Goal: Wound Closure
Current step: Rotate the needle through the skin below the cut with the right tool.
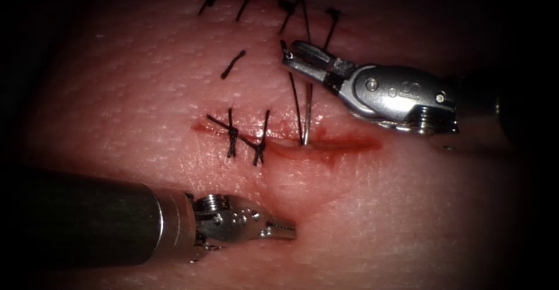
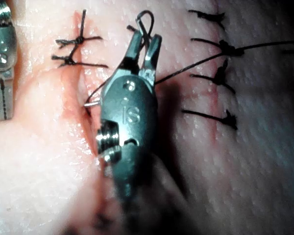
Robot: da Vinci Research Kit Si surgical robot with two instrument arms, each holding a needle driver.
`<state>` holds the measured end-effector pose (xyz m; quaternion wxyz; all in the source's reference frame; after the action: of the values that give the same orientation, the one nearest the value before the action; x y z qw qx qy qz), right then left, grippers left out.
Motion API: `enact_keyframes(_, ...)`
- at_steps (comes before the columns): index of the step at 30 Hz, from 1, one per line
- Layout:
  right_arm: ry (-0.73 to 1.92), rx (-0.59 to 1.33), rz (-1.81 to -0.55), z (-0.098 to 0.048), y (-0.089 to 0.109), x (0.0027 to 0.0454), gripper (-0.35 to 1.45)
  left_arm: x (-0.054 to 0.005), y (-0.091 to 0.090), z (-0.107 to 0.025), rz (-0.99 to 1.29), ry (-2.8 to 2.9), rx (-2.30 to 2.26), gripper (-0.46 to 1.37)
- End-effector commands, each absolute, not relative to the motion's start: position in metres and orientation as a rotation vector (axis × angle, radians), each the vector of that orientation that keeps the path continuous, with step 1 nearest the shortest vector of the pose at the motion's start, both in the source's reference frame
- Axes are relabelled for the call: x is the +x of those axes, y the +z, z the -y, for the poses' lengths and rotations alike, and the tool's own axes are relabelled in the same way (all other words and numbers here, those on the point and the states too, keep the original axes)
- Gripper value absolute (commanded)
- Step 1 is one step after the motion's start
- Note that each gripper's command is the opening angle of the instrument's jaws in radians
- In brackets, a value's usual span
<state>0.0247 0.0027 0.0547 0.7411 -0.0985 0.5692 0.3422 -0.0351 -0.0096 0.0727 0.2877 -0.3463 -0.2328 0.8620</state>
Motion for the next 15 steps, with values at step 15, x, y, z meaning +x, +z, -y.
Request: enact_keyframes(15,0.782,-0.210,-1.235,-0.0043,0.0554,0.0243,-0.35,-0.0346,0.0729,0.0101,0.632,2.302,-0.929,-0.23)
